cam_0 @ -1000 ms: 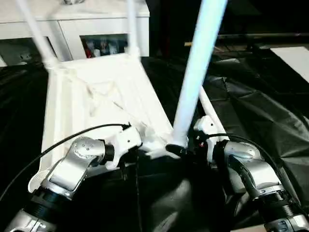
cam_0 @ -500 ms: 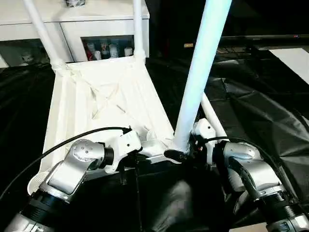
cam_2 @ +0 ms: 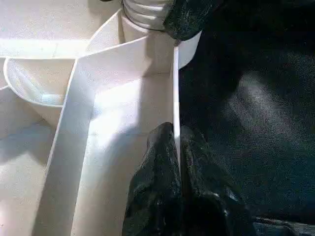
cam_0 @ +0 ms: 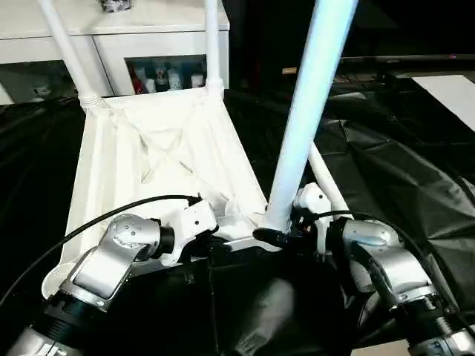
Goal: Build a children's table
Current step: Rotate leg to tighten
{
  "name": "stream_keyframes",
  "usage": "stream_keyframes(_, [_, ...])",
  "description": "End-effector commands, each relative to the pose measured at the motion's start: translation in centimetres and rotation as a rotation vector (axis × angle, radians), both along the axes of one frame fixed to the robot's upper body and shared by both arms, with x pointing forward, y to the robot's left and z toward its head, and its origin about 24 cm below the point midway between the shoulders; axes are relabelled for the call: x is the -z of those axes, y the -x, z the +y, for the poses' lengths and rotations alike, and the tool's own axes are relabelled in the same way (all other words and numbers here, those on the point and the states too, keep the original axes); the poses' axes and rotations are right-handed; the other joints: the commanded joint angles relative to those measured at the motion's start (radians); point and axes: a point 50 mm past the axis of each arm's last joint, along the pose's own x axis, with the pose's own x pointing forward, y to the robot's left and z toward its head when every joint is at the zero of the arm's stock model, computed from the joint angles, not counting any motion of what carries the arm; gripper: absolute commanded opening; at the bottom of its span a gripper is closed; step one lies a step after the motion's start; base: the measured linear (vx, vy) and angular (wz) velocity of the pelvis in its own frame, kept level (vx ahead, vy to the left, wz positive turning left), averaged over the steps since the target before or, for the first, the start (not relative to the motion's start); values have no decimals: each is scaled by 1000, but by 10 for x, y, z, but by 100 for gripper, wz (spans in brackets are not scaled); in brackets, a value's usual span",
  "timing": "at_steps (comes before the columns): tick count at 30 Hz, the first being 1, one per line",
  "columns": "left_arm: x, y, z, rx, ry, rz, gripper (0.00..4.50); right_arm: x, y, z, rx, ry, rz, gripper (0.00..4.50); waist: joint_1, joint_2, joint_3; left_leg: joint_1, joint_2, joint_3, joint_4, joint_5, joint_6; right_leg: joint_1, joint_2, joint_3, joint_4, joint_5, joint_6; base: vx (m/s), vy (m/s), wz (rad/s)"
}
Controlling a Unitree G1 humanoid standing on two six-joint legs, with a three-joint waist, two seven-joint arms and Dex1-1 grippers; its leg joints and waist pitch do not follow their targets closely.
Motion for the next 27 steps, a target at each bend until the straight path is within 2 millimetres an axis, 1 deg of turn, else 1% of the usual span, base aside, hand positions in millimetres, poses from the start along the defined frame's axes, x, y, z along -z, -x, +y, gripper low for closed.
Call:
stream_keyframes(1, [1, 2, -4, 2, 32, 18, 0, 7, 2, 0, 25, -3, 27, 276, 0, -1, -61, 12, 51, -15, -59, -143, 57, 52, -76, 44, -61, -98, -231, 0, 0, 0])
stream_keyframes(2, [4, 0, -5, -26, 34, 25, 0, 13, 0, 3, 91, 1, 26, 276, -2, 4, -59, 12, 50, -16, -61, -156, 49, 50, -76, 44, -62, -122, -227, 0, 0, 0])
stream_keyframes(4, [5, -4, -6, -63, 33, 14, 0, 19, -3, 7, 160, -1, 31, 275, -8, 0, -53, 11, 49, -17, -66, -203, 29, 48, -77, 45, -70, -197, -217, 0, 0, 0])
stream_keyframes(6, [7, -10, -9, -119, 28, 1, 0, 23, -6, 11, 236, -16, 38, 275, -19, -1, -49, 16, 46, -20, -68, -268, 2, 44, -78, 46, -81, -325, -186, 0, 0, 0])
stream_keyframes(7, [8, -11, -10, -130, 26, -3, 0, 23, -7, 12, 251, -19, 39, 275, -21, 0, -47, 18, 46, -20, -70, -281, 0, 40, -78, 47, -85, -356, -176, 0, 0, 0])
stream_keyframes(8, [9, -16, -13, -180, 19, -14, 0, 25, -11, 16, 321, -31, 43, 275, -22, 0, -48, 21, 47, -22, -70, -294, -8, 39, -78, 47, -88, -389, -165, 0, 0, 0])
stream_keyframes(9, [10, -18, -15, -201, 17, -19, 0, 25, -13, 17, 353, -36, 45, 275, -25, -7, -47, 20, 47, -21, -72, -296, -8, 37, -78, 48, -90, -398, -160, 0, 0, 0])
stream_keyframes(10, [11, -21, -17, -223, 14, -24, 0, 26, -15, 18, 386, -41, 48, 275, -24, -3, -45, 21, 47, -23, -72, -303, -13, 35, -79, 47, -92, -425, -153, 0, 0, 0])
stream_keyframes(11, [12, -30, -25, -322, 3, -39, 0, 27, -24, 22, 518, -49, 64, 275, -22, -2, -46, 23, 45, -23, -70, -307, -14, 34, -80, 47, -95, -443, -143, 0, 0, 0])
stream_keyframes(12, [12, -30, -25, -322, 3, -39, 0, 27, -24, 22, 518, -49, 64, 275, -27, -3, -44, 24, 45, -24, -72, -314, -17, 29, -78, 47, -98, -454, -139, 0, 0, 0])
stream_keyframes(13, [12, -31, -25, -327, 3, -40, 0, 27, -25, 22, 524, -49, 65, 275, -26, -2, -44, 24, 45, -26, -73, -318, -20, 31, -79, 46, -97, -461, -137, 0, 0, 0])
stream_keyframes(14, [13, -38, -32, -405, -8, -51, 0, 29, -32, 27, 628, -43, 79, 275, -27, -2, -44, 22, 44, -25, -73, -317, -23, 31, -79, 46, -97, -464, -130, 0, 0, 0])
stream_keyframes(16, [14, -41, -39, -433, -24, -60, 0, 29, -37, 32, 688, -30, 82, 275, -30, -1, -44, 25, 42, -28, -73, -340, -30, 27, -79, 42, -101, -485, -122, 0, 0, 0])
stream_keyframes(17, [15, -42, -42, -438, -27, -56, 0, 30, -38, 37, 686, -13, 74, 275, -29, -2, -45, 27, 44, -27, -72, -347, -28, 25, -81, 43, -103, -482, -117, 0, 0, 0])
stream_keyframes(19, [17, -42, -46, -439, -39, -53, 0, 29, -40, 44, 664, 8, 58, 275, -28, -2, -47, 21, 43, -28, -74, -338, -21, 28, -80, 44, -100, -448, -116, 0, 0, 0])
stream_keyframes(21, [19, -43, -47, -437, -52, -59, 0, 29, -40, 47, 656, 13, 51, 275, -27, -5, -47, 16, 42, -25, -73, -314, -8, 30, -79, 46, -97, -405, -120, 0, 0, 0])
stream_keyframes(22, [20, -43, -47, -435, -60, -64, 0, 29, -41, 49, 644, 0, 51, 275, -26, -5, -47, 17, 42, -24, -73, -309, -6, 30, -80, 47, -97, -400, -122, 0, 0, 0])
stream_keyframes(23, [20, -43, -47, -436, -64, -67, 0, 28, -42, 50, 639, -11, 50, 275, -26, -6, -46, 17, 42, -22, -72, -305, -1, 29, -79, 47, -97, -392, -126, 0, 0, 0])
stream_keyframes(24, [20, -43, -46, -431, -64, -71, 0, 26, -43, 49, 631, -35, 48, 275, -26, -6, -45, 17, 42, -23, -73, -308, 2, 29, -80, 46, -97, -402, -128, 0, 0, 0])
stream_keyframes(25, [19, -43, -45, -430, -64, -72, 0, 24, -43, 49, 614, -55, 37, 310, -25, -5, -46, 17, 42, -23, -73, -312, 3, 30, -81, 46, -98, -410, -127, 0, 0, 0])
stream_keyframes(26, [19, -43, -45, -430, -64, -72, 0, 24, -43, 49, 614, -55, 37, 310, -24, -5, -44, 16, 43, -24, -73, -315, 5, 29, -82, 46, -100, -425, -123, 0, 0, 0])
stream_keyframes(27, [18, -42, -42, -423, -67, -76, 0, 19, -44, 46, 583, -70, 7, 330, -25, -7, -43, 16, 42, -23, -74, -319, 6, 29, -81, 45, -101, -439, -118, 0, 0, 0])
